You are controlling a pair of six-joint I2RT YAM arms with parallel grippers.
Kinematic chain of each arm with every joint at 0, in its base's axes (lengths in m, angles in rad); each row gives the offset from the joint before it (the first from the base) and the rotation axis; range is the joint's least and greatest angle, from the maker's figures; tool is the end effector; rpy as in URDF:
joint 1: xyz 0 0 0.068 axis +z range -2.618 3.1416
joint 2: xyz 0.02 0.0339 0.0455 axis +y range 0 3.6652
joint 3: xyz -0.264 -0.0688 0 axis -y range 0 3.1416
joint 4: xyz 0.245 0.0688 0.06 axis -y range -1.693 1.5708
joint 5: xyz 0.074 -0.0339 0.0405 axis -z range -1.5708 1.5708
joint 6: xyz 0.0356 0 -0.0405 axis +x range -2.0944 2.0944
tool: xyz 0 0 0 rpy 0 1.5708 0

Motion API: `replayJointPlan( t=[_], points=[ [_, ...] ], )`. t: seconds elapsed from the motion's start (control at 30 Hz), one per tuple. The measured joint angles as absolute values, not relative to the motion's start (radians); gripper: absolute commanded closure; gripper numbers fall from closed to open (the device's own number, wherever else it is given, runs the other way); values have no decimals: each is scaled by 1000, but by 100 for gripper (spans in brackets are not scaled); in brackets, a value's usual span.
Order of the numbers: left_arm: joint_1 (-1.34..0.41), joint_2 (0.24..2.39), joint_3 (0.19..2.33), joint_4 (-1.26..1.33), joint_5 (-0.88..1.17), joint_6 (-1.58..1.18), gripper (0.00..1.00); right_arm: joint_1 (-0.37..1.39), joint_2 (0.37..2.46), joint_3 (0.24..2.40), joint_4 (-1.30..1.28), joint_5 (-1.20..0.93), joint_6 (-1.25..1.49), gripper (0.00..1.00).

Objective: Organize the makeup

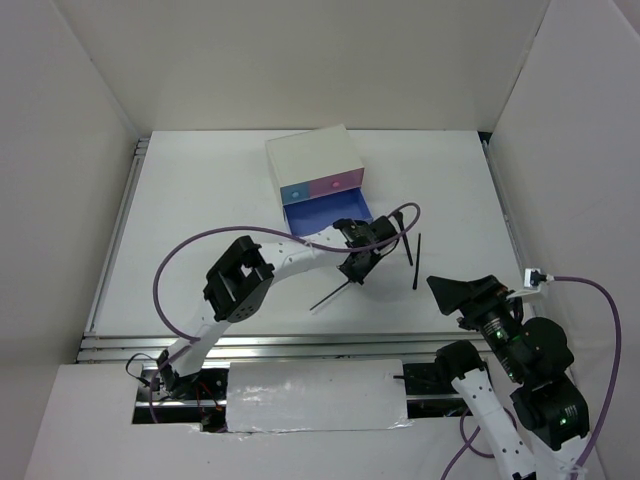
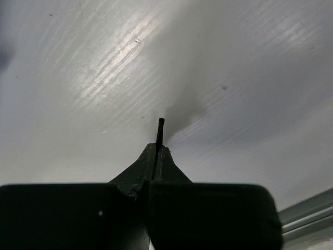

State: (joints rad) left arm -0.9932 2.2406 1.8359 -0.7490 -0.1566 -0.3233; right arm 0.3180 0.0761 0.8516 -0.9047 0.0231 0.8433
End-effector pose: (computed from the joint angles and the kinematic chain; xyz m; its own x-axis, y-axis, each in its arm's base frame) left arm 0.2651 -0.3966 0.1793 -0.7253 0.5381 -0.4294 0.5933 0.8049 0.0065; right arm -0.0013 -0.0013 0.3338 -0.2986 0.6878 -0.6617 -0.1020 0.6663 0.7386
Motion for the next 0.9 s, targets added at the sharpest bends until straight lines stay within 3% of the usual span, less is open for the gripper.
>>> replayJointPlan(
  t=[0.53, 0.9],
  points=[
    [-892, 2241, 2260, -822, -231, 51, 100, 318, 86, 872, -906, 49, 831, 0],
    [-807, 2241, 2228, -731, -286, 313, 100, 318, 142, 871, -897, 69, 804, 0]
  ],
)
